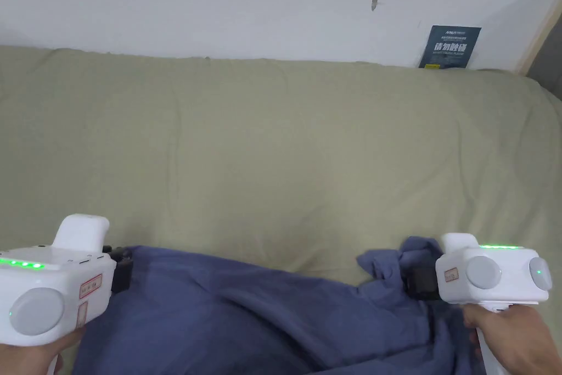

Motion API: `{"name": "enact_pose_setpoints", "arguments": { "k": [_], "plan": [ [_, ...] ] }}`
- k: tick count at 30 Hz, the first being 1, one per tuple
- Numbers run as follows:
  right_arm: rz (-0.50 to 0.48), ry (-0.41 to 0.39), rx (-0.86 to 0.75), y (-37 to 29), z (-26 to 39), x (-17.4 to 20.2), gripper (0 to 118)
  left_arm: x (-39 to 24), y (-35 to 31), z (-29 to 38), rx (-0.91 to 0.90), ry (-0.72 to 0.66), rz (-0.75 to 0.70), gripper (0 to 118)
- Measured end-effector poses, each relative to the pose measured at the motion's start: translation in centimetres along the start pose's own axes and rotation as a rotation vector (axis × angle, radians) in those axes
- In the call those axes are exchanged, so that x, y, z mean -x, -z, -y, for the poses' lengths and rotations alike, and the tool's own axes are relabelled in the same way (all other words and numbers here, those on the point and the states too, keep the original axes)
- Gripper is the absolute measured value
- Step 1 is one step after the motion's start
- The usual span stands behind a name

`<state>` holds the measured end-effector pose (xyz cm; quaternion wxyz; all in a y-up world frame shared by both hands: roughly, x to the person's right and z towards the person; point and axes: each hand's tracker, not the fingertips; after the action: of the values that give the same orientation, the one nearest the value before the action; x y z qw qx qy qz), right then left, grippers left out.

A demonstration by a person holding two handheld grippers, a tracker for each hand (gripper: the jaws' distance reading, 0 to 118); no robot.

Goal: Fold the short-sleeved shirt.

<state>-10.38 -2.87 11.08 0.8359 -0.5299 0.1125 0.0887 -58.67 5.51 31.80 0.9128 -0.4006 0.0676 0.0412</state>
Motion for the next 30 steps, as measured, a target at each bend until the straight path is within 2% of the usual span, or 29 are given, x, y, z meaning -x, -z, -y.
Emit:
{"name": "enact_pose_setpoints", "arguments": {
  "k": [1,2,3,4,5,8,10,12,15,18,21,24,27,28,29,30],
  "plan": [
    [0.012,-0.053,-0.061,-1.0,0.1,0.6,84,0.0,0.2,0.0,0.005,0.002,-0.002,1],
    [-0.019,-0.076,-0.096,-1.8,0.2,1.0,31,0.0,0.3,0.0,0.007,0.004,-0.006,1],
    [-0.006,-0.127,-0.118,-2.2,0.3,1.3,1,0.2,0.4,-0.1,0.009,0.000,0.000,1],
    [-0.001,-0.150,-0.170,-2.7,0.0,1.6,1,0.3,0.4,-0.1,0.013,-0.017,0.009,1],
    [-0.035,-0.158,-0.177,-3.4,0.0,1.5,1,0.5,0.5,-0.1,0.013,-0.026,0.008,1],
    [-0.029,-0.220,-0.314,-8.1,1.1,1.3,1,1.0,-2.0,0.3,-0.010,-0.033,-0.015,1],
    [-0.063,-0.219,-0.393,-11.7,2.7,0.9,1,1.0,-5.7,1.1,-0.053,-0.035,-0.001,1],
    [-0.090,-0.241,-0.459,-17.8,6.3,0.9,1,0.9,-9.5,2.6,-0.093,-0.028,0.001,1],
    [-0.121,-0.245,-0.475,-22.3,12.2,0.8,1,0.6,-14.1,6.5,-0.086,-0.020,0.010,1],
    [-0.149,-0.219,-0.415,-22.6,18.4,0.9,1,0.2,-15.6,11.7,0.013,0.018,0.007,1],
    [-0.112,-0.199,-0.373,-21.3,23.3,1.4,1,0.5,-14.5,16.4,0.112,-0.003,0.019,1],
    [-0.092,-0.160,-0.330,-18.7,25.7,1.5,1,0.9,-12.6,18.8,0.139,-0.069,0.003,1],
    [-0.067,-0.131,-0.355,-18.3,26.1,1.2,3,1.0,-12.0,18.9,0.130,-0.101,0.013,2],
    [-0.063,-0.110,-0.389,-18.8,26.1,1.1,12,0.9,-12.6,18.6,0.086,-0.107,0.009,6],
    [-0.070,-0.081,-0.405,-20.1,26.1,1.2,54,1.0,-13.5,18.1,0.047,-0.115,-0.011,33],
    [-0.109,-0.065,-0.415,-21.5,26.2,1.3,93,0.9,-13.7,18.1,0.040,-0.122,0.009,74]
  ]
}}
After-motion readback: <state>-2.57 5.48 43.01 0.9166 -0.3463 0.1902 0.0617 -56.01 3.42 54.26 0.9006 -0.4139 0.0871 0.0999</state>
